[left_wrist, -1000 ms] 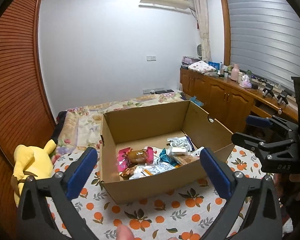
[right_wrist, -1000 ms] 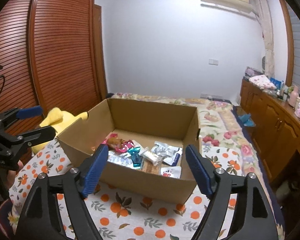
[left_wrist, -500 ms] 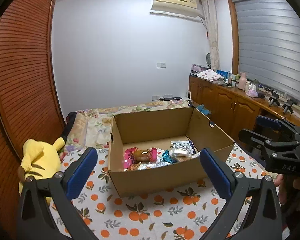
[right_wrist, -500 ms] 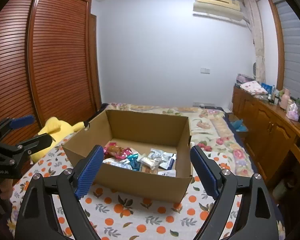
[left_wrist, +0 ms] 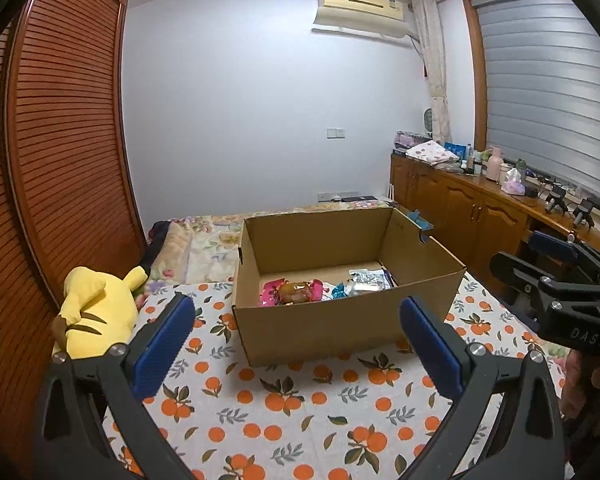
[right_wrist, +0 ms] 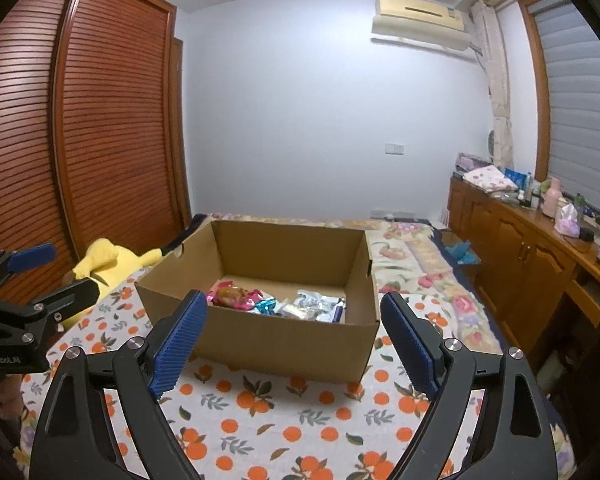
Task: Organize snacks
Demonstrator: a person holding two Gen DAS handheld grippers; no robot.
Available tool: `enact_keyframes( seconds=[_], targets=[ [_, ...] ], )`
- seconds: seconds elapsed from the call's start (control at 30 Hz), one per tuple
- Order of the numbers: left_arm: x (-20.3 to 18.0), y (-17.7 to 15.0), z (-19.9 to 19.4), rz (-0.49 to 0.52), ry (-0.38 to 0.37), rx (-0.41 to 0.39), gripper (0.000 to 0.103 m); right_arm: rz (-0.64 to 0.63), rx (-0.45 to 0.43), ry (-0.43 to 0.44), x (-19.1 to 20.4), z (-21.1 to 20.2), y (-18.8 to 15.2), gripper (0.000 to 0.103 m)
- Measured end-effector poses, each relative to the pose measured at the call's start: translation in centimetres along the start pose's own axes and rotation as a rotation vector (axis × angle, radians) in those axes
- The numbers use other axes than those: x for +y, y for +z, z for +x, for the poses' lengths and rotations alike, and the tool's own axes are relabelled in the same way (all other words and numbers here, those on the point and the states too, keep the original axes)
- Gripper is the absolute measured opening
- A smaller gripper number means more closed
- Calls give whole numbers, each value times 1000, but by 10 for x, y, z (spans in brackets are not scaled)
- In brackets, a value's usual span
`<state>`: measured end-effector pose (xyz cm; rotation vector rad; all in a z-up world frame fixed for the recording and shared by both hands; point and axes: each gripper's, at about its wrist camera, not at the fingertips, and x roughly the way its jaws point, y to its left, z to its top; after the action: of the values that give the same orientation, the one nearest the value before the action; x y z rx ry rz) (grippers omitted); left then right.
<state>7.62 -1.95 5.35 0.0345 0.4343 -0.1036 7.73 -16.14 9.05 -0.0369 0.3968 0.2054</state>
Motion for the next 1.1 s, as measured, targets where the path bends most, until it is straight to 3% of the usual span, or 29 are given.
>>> enact_keyframes(
  seconds=[0.4, 1.1],
  targets=[
    [3, -14, -9, -19, 10, 16, 103, 35, -15, -32, -11, -20, -14, 91],
    [5, -23, -5, -28, 14, 35, 103, 34, -9, -34, -9, -20, -18, 90]
  ],
)
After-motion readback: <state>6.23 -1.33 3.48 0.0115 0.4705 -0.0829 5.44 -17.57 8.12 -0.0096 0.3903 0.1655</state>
